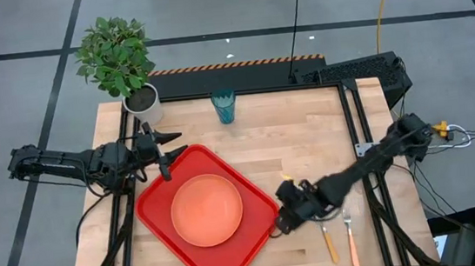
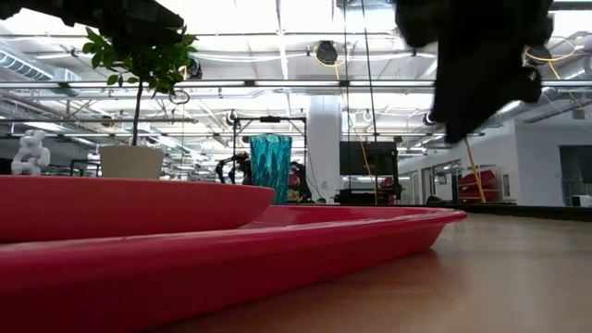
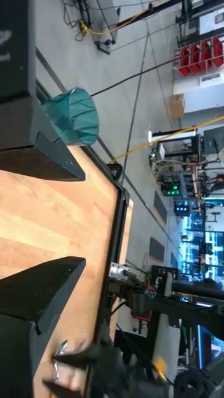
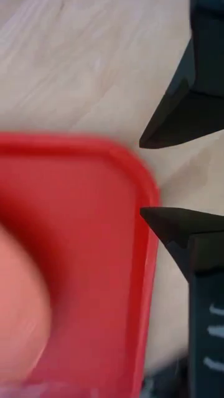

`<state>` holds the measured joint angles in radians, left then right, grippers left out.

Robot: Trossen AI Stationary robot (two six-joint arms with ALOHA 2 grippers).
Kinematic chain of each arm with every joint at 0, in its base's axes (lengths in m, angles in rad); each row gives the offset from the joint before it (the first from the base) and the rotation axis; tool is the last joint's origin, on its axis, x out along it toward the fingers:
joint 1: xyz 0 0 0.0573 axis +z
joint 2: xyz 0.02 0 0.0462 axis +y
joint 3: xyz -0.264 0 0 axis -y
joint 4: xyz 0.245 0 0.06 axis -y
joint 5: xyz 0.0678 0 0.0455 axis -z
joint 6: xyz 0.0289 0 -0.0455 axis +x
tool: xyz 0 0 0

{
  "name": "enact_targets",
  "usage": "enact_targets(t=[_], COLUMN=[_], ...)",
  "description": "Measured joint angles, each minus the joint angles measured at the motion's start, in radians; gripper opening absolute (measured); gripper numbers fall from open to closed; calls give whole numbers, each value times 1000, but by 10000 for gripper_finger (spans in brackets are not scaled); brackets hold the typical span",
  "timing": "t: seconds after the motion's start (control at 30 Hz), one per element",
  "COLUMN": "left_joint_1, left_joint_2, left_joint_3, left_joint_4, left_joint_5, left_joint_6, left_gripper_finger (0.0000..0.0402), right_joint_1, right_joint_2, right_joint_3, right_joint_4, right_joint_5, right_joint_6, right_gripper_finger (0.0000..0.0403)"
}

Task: Pick and place plate/cup/fork/spoon on tray
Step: Move the red tray to the center of the table

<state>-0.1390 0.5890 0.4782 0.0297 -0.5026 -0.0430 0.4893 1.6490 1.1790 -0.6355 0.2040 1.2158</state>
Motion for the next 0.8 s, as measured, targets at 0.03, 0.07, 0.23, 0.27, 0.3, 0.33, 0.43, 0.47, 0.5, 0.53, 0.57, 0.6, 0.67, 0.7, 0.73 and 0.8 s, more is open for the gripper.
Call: enact_targets(t=[0.03, 0.07, 0.23, 0.27, 0.3, 0.33, 0.43, 0.47, 0.5, 0.53, 0.57, 0.6, 0.67, 0.7, 0.73, 0.8], left_joint_1=[0, 0, 0, 0, 0, 0, 0, 0, 0, 0, 0, 0, 0, 0, 0, 0], left_joint_2=[0, 0, 0, 0, 0, 0, 0, 0, -1, 0, -1, -1, -1, 0, 0, -1], left_joint_3=[0, 0, 0, 0, 0, 0, 0, 0, 0, 0, 0, 0, 0, 0, 0, 0], left_joint_4=[-1, -1, 22, 36, 52, 72, 135, 153, 168, 184, 198, 213, 245, 262, 277, 295], left_joint_5=[0, 0, -1, -4, -9, -19, -61, -72, -79, -85, -86, -89, -90, -94, -99, -104], left_joint_6=[6, 10, 70, 82, 94, 107, 146, 159, 170, 182, 193, 203, 223, 234, 241, 250], left_gripper_finger=[214, 214, 214, 214, 214, 214, 214, 214, 214, 214, 214, 214, 214, 214, 214, 214], right_joint_1=[-18, -34, -88, -95, -99, -101, -106, -108, -109, -110, -111, -111, -111, -111, -110, -110], right_joint_2=[14, 26, 43, 44, 45, 45, 44, 44, 45, 45, 45, 45, 52, 58, 67, 85], right_joint_3=[0, 0, 0, 0, 0, 0, 0, 0, 0, 0, 0, 0, 0, 0, 0, 0], right_joint_4=[-25, -47, -48, -24, 5, 34, 73, 66, 53, 45, 44, 45, 54, 62, 66, 74], right_joint_5=[-32, -62, -99, -97, -93, -80, -72, -72, -72, -72, -70, -68, -68, -69, -71, -79], right_joint_6=[-25, -45, -113, -122, -132, -143, -163, -163, -163, -166, -171, -178, -185, -189, -193, -207], right_gripper_finger=[157, 157, 157, 157, 156, 155, 150, 148, 147, 147, 147, 147, 147, 147, 147, 147])
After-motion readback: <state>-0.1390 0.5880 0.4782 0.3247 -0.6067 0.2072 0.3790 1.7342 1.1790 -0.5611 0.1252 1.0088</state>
